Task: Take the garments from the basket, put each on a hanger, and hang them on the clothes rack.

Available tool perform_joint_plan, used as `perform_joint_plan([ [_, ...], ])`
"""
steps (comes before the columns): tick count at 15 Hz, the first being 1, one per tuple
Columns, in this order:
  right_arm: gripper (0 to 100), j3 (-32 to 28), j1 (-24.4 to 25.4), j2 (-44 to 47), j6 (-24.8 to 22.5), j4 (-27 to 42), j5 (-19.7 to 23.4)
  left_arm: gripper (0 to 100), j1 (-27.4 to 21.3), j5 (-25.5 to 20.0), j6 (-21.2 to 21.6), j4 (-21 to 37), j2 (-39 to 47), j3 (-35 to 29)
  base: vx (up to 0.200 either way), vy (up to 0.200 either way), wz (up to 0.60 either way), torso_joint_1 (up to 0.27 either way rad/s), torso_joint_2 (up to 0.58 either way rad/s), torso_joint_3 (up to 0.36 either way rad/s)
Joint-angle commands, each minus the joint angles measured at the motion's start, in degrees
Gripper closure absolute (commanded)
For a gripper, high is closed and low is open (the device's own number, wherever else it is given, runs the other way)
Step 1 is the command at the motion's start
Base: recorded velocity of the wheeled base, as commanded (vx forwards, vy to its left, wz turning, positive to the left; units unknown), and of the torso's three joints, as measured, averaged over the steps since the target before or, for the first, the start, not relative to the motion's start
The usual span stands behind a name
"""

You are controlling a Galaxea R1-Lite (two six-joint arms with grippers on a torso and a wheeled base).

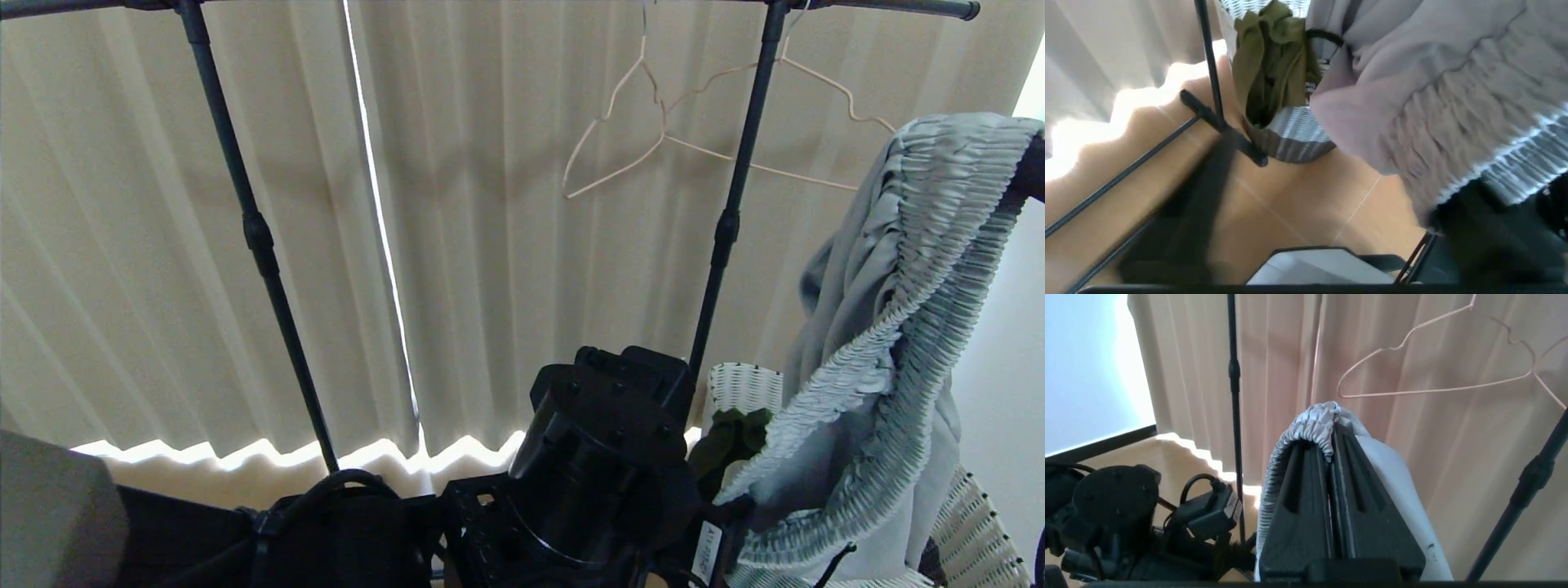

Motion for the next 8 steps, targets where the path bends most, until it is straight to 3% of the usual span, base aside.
perform_joint_plan([
  [1,100,0.13,0.01,0.1,-0.01,0.05,-0.07,100,0.09,0.26,0.97,-0.16,-1.38,1.72,0.0,0.0,0.0,0.0,0.0,0.0],
  [5,100,-0.14,-0.08,2.65,-0.1,0.14,-0.07,100,0.97,0.79,3.34,-0.25,-14.74,9.81,0.0,0.0,0.0,0.0,0.0,0.0],
  [8,100,-2.33,0.98,5.9,-0.27,-0.03,0.02,100,3.78,-0.18,5.72,0.89,-24.85,11.83,0.0,0.0,0.0,0.0,0.0,0.0],
])
